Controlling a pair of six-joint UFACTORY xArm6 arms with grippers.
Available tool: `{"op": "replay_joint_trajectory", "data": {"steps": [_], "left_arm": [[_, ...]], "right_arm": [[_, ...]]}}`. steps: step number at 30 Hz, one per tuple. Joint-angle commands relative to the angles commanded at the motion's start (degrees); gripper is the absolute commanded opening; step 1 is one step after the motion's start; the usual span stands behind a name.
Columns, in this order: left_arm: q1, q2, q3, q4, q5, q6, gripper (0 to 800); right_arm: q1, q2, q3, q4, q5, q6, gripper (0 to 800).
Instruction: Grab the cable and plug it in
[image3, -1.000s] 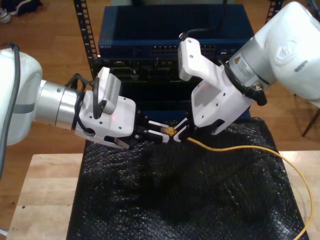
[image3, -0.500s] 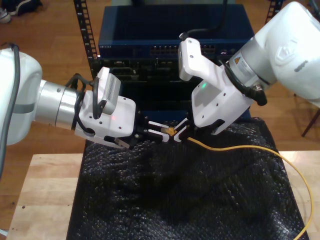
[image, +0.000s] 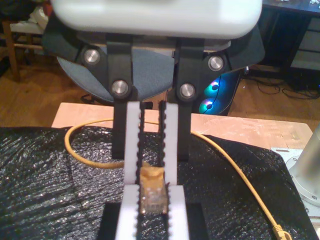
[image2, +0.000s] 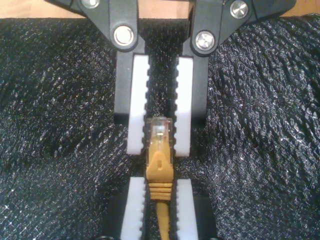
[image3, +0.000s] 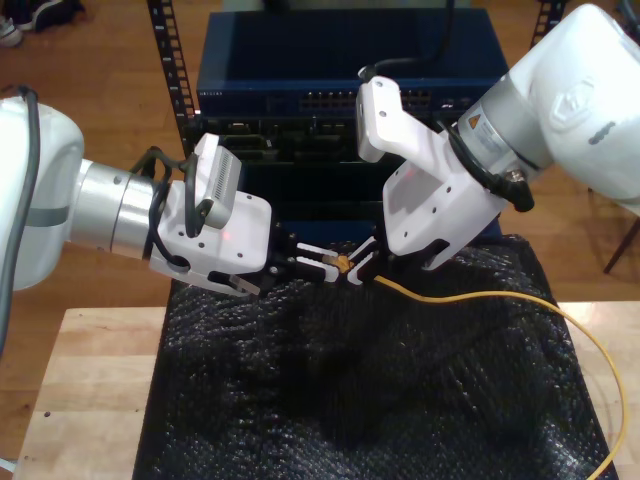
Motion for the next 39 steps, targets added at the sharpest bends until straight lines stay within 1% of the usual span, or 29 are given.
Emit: {"op": "replay_joint_trajectory", "data": {"steps": [1,3,4,5,6,7,11,13,15,23,26,29,35,39], "left_arm": [[0.0,0.0,0.0,0.0,0.0,0.0,3],[0.0,0.0,0.0,-0.09,0.0,0.0,3],[0.0,0.0,0.0,0.0,0.0,-0.09,3],[0.0,0.0,0.0,-0.09,0.0,-0.09,3],[0.0,0.0,0.0,0.0,0.0,-0.09,3],[0.09,0.0,0.0,0.0,0.09,-0.09,3],[0.18,0.09,-0.18,0.0,0.26,-0.09,3],[0.18,0.26,-0.44,0.0,0.97,0.0,3],[0.18,1.14,-0.7,0.0,2.37,0.0,3],[0.35,4.04,-2.2,-2.9,10.02,-0.79,3],[0.88,4.13,-2.2,-3.08,10.64,-2.11,2],[1.14,4.57,-2.29,-3.08,11.52,-3.43,2],[3.08,5.98,-3.34,-3.08,13.36,-3.87,2],[3.78,7.21,-3.34,-3.08,15.21,-8.09,2]], "right_arm": [[0.09,0.0,0.0,0.0,0.09,-0.09,391],[0.0,0.0,0.0,0.09,0.09,-0.97,452],[0.0,-0.09,0.0,0.09,0.09,-1.23,524],[-0.09,0.0,0.0,0.26,0.09,-1.32,564],[-0.09,0.0,0.0,0.35,0.09,-1.32,580],[-0.18,-0.09,0.0,0.35,0.09,-1.32,618],[-0.35,-0.88,-0.44,0.35,0.0,-1.58,800],[-0.35,-1.85,-0.44,0.26,-0.09,-2.55,799],[-0.35,-2.37,-0.35,0.35,-0.09,-4.04,799],[-0.26,-2.9,-0.26,0.44,-0.09,-4.84,800],[-0.26,-3.16,-0.53,1.05,-0.18,-4.75,800],[-0.35,-5.54,-0.26,2.99,-0.18,-4.84,800],[-0.26,-9.23,0.09,3.08,-0.09,-5.27,800],[-0.18,-11.52,0.35,3.08,-0.09,-6.42,800]]}}
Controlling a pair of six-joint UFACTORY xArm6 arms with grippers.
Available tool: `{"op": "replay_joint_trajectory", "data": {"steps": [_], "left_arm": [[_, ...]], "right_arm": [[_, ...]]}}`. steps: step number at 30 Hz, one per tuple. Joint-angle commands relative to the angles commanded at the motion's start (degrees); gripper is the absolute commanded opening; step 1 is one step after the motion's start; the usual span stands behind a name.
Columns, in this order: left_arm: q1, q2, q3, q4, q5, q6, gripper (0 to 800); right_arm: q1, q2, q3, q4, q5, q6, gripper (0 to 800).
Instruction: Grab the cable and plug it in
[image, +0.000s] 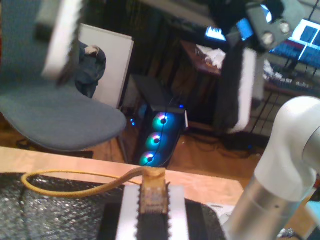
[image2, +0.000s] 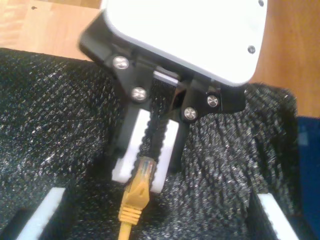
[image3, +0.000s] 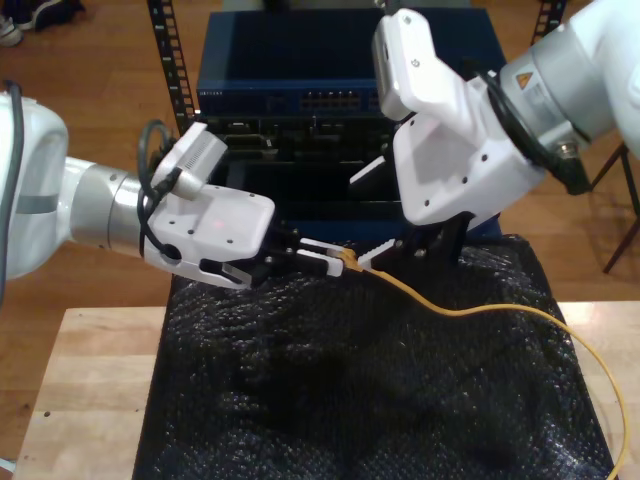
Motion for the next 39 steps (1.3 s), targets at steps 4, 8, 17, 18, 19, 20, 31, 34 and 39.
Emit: {"op": "replay_joint_trajectory", "data": {"steps": [4,8,17,18,19,20,31,34,39], "left_arm": [[2.11,1.14,-0.88,-0.18,0.88,-2.64,2],[3.96,1.93,-1.67,-1.05,4.13,-2.81,3],[9.67,4.31,-1.67,-3.6,9.49,-7.21,3],[10.02,4.4,-1.58,-3.69,10.02,-7.38,3],[10.37,4.48,-1.41,-3.87,10.46,-7.65,3],[10.64,4.66,-1.32,-3.96,11.16,-7.82,3],[11.6,4.92,0.18,-4.13,14.42,-8.26,3],[11.6,5.27,0.35,-4.13,15.12,-8.26,3],[11.52,5.98,0.35,-4.22,17.58,-8.26,3]], "right_arm": [[0.26,-3.08,1.85,0.0,-0.18,-1.32,800],[0.44,-6.24,3.52,0.18,-0.44,-4.84,800],[1.67,-9.93,4.92,0.35,-0.62,-7.12,800],[1.76,-10.29,5.01,0.44,-0.62,-7.47,800],[1.76,-10.46,5.01,0.53,-0.62,-7.82,800],[1.76,-10.55,5.01,0.53,-0.62,-8.09,800],[6.95,-10.55,6.24,0.53,-8.18,-8.35,800],[7.91,-10.55,6.24,0.44,-9.67,-8.35,798],[8.44,-10.46,6.24,0.44,-10.37,-8.79,798]]}}
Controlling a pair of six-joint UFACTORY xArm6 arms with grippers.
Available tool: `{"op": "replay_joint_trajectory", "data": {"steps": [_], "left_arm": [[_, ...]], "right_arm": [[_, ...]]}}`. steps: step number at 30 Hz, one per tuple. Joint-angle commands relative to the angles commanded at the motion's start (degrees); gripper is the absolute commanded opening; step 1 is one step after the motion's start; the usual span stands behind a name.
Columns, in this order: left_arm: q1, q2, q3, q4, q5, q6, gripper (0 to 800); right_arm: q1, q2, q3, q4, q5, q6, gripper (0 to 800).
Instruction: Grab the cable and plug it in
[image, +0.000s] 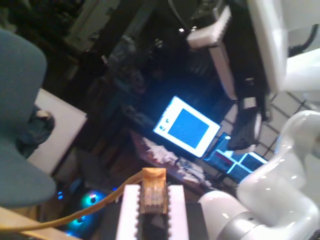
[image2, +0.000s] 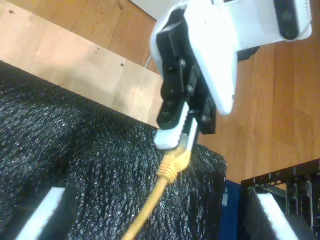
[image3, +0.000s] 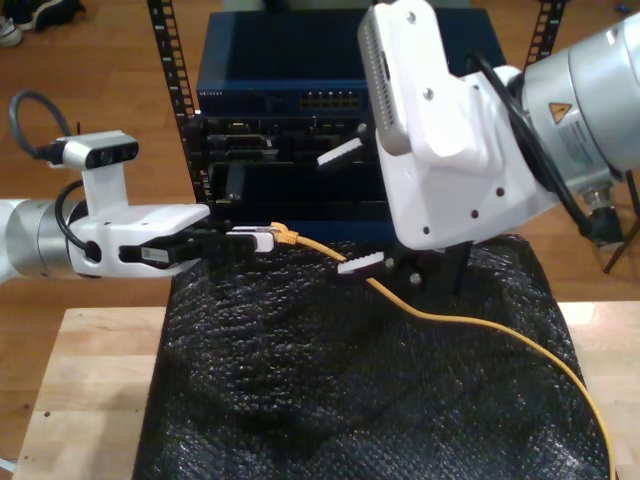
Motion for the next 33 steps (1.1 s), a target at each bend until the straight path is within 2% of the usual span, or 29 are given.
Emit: {"op": "replay_joint_trajectory", "data": {"steps": [12,20,24,33], "left_arm": [[0.0,0.62,-0.09,-1.67,4.92,-0.35,5],[0.0,1.23,-0.18,-2.37,6.95,-1.05,7],[0.0,2.55,-0.26,-3.43,8.7,-2.73,8],[0.0,3.34,-0.26,-3.52,9.67,-3.16,8]], "right_arm": [[6.68,0.26,2.73,0.0,-8.97,-2.99,798],[7.12,0.09,2.9,0.0,-9.85,-5.54,796],[7.38,-0.09,3.08,0.09,-10.11,-6.24,796],[8.97,-0.09,3.52,0.09,-12.84,-6.33,797]]}}
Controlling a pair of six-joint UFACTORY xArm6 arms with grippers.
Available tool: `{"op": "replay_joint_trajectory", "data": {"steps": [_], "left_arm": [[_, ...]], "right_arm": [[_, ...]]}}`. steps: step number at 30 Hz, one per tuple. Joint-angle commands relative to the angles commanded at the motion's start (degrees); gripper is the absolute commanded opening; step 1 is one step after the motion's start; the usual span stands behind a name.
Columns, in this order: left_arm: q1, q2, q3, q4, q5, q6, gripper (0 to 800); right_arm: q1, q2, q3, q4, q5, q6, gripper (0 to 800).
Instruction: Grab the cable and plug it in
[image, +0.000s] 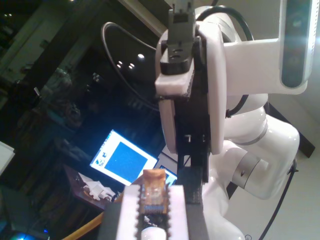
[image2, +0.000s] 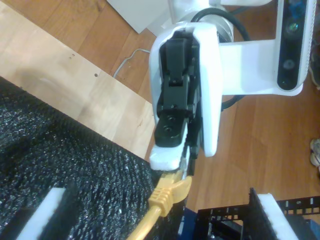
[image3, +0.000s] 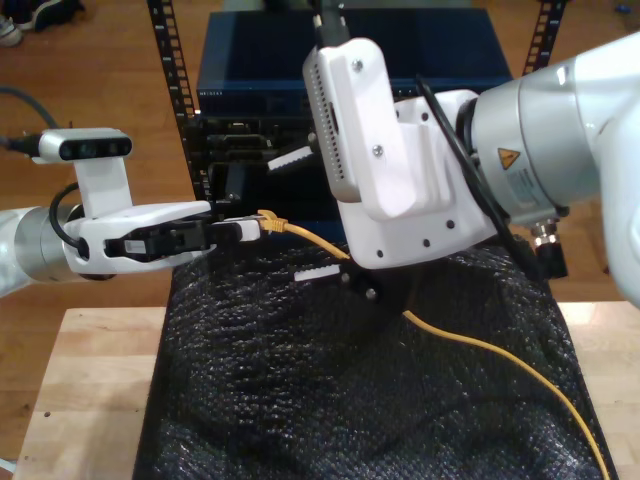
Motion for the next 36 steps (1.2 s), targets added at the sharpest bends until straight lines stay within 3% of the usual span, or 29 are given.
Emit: {"op": "replay_joint_trajectory", "data": {"steps": [23,36], "left_arm": [[0.0,2.37,-0.18,-1.14,3.78,-1.67,9],[0.0,3.87,-0.35,-2.64,5.01,-4.04,20]], "right_arm": [[3.52,0.0,2.2,-0.09,-7.21,-1.49,789],[5.27,-0.18,3.52,-0.09,-9.85,-1.49,657]]}}
